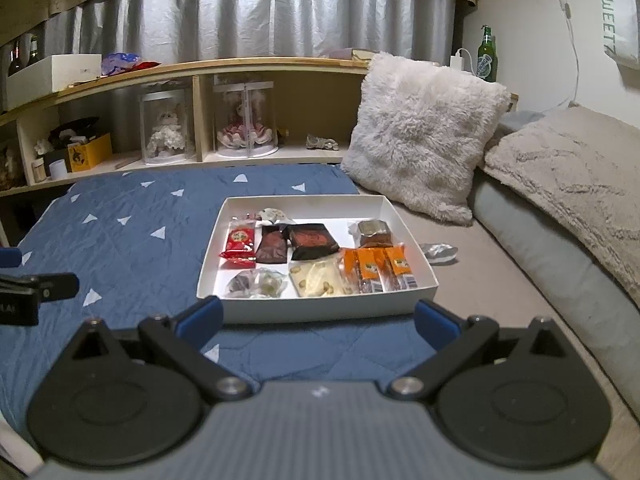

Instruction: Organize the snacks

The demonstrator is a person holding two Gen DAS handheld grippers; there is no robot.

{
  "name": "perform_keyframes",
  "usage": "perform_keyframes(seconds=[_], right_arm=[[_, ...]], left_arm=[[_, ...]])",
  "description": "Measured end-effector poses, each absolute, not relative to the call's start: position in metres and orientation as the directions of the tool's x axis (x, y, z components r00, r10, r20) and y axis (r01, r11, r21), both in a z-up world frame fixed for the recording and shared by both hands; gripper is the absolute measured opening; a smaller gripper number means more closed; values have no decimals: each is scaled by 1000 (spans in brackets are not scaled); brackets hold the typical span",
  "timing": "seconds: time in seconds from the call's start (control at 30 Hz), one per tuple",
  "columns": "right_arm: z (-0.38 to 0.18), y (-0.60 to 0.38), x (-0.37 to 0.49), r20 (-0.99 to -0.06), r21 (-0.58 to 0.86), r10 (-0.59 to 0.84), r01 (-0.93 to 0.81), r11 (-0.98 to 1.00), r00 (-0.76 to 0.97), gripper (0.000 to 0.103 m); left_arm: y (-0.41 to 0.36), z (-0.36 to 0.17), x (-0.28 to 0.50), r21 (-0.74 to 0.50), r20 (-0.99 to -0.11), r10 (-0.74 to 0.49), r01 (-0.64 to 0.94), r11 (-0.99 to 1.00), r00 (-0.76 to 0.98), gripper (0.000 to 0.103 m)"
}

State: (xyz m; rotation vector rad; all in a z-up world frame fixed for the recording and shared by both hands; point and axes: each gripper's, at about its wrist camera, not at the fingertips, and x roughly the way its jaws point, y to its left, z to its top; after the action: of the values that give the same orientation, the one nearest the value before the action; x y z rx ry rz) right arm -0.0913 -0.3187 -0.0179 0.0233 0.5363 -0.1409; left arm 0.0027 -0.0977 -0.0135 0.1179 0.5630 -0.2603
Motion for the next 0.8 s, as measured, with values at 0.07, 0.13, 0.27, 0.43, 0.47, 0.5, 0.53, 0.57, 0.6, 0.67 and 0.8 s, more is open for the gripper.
perform_keyframes(seconds=[0.07,0.13,0.27,0.43,0.47,0.5,0.53,0.57,0.6,0.67,0.8], right_arm=[[-18,-317,-92,-512,-14,-132,145,989,849,102],[-18,-316,-92,-512,-14,-131,145,989,849,102],[-19,-312,-92,-515,-16,-134,147,989,847,102],[-19,-311,-92,-515,-14,-135,150,989,846,102],[-19,-311,-92,-515,-14,-136,150,989,846,102],[-20,-311,-92,-516,-14,-136,150,989,846,103],[-20,-311,-92,-515,-14,-135,149,989,846,102],[-20,-311,-92,-515,-14,-136,150,989,846,102],[-20,-311,-92,-515,-14,-135,149,989,846,102],[-20,-311,-92,-516,-14,-135,149,989,846,102],[-20,-310,-93,-516,-11,-136,153,988,846,102]], left_arm=[[-98,-13,3,40,-541,-211,276,960,814,103],[-98,-14,3,39,-542,-212,276,960,813,103],[-99,-14,2,38,-542,-213,277,960,813,103],[-100,-14,2,37,-542,-212,275,961,813,103],[-99,-14,2,37,-542,-213,276,961,813,103],[-99,-14,2,36,-542,-214,277,960,813,103],[-99,-14,2,36,-542,-214,277,960,813,103],[-99,-14,2,37,-542,-214,277,960,813,103],[-99,-14,2,37,-542,-213,277,960,813,103],[-99,-14,2,36,-542,-214,277,960,813,103],[-98,-14,2,35,-542,-215,278,960,812,103]])
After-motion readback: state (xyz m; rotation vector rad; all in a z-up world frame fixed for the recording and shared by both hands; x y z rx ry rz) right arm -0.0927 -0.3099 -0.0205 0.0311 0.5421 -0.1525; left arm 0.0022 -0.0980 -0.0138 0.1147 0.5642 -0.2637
